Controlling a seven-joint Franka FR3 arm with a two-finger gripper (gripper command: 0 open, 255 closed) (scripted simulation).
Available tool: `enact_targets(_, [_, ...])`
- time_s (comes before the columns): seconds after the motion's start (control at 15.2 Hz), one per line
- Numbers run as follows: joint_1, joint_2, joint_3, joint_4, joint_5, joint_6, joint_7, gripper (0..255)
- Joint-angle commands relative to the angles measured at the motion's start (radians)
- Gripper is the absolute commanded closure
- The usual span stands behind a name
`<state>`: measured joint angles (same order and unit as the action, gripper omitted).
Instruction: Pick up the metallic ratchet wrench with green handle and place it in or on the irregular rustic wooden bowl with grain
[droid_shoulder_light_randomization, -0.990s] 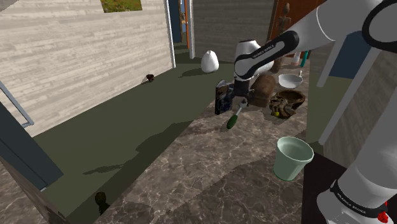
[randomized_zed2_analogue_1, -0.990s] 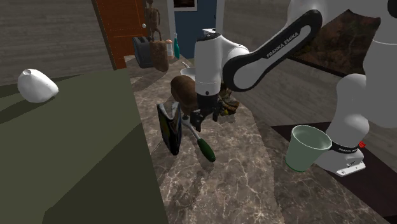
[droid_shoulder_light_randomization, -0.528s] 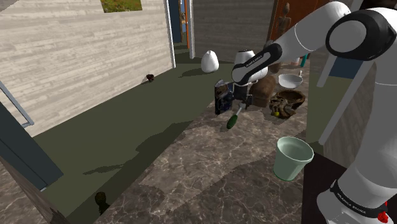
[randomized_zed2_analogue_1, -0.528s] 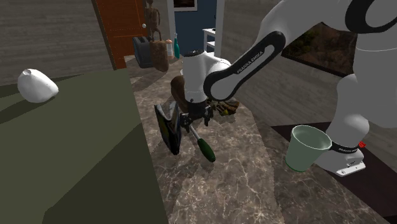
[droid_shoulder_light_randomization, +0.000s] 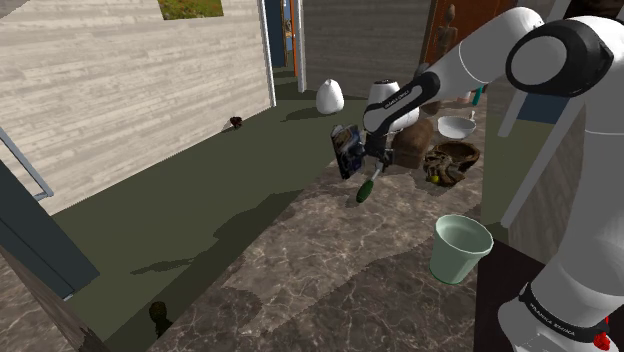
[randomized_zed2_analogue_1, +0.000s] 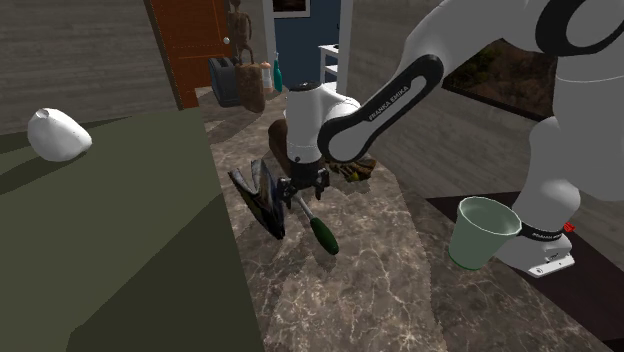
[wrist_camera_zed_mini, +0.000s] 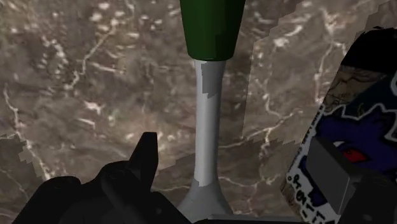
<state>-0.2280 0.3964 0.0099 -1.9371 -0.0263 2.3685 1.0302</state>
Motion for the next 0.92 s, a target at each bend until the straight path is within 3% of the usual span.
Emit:
enact_targets(0.0, [-0.001, 0.058, -0.002, -0.004, -0.001, 0.002, 0.003, 0])
enact_targets(0.4, [0.0, 0.058, -0.003, -0.004, 0.0, 0.002, 0.002, 0])
enact_targets(0.46, [0.0, 0.059, -0.003, -0.006, -0.001, 0.006, 0.003, 255])
enact_targets(0.86, [-0.002, 0.052, -0.004, -0.009, 0.0, 0.002, 0.001, 255])
